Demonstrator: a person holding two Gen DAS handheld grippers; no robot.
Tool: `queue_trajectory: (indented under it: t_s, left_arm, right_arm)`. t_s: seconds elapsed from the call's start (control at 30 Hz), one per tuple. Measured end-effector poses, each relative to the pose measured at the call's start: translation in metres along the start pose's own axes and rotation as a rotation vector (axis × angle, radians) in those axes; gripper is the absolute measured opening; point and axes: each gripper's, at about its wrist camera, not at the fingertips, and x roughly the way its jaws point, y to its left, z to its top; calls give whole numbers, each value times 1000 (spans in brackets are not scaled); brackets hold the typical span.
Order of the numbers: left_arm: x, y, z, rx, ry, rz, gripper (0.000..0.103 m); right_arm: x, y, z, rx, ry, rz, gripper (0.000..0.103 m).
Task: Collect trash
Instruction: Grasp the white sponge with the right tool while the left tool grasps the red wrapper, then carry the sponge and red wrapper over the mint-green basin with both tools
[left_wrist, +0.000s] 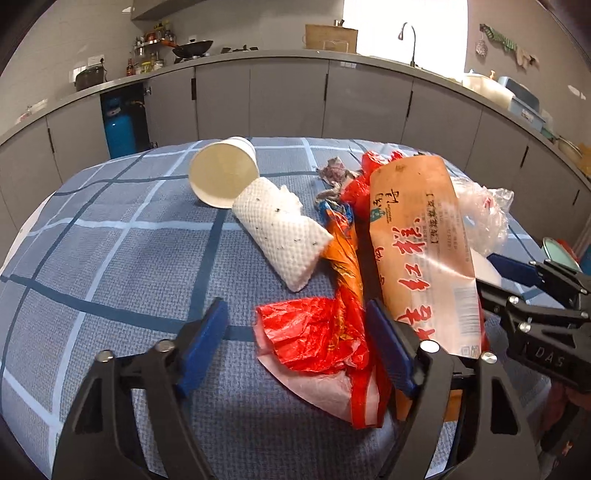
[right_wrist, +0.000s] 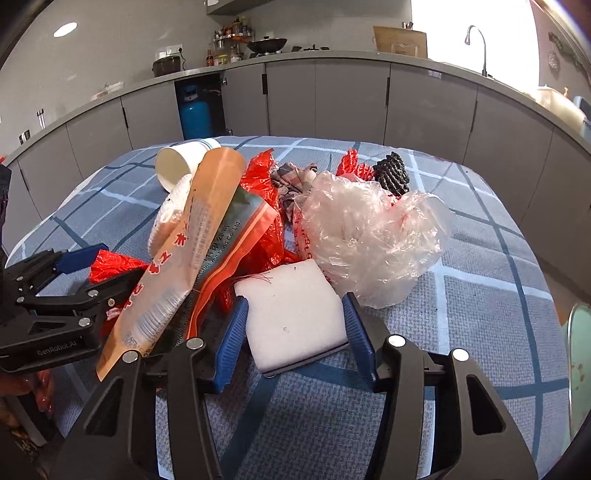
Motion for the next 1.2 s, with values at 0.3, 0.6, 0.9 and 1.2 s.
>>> queue_trajectory:
  t_s: [0.3,0.6,0.9,1.2]
  left_arm:
    - [1,-6,-5,33,2,-17,28]
    - [-19,-6,-13,-22,-71,16,19]
    - [-47,-24,-14,-62,-168,-2,18]
    - [-70,-61,3,-21,-254,-21,18]
  right_arm:
    - [-9,-9,-3,41,-27,23,51]
    - [-31,-22,-14,82,-80,10,51]
    - [-61,-47,-17,128,-142,-15,51]
    - [-87,-70,-22,159,-195,-66,51]
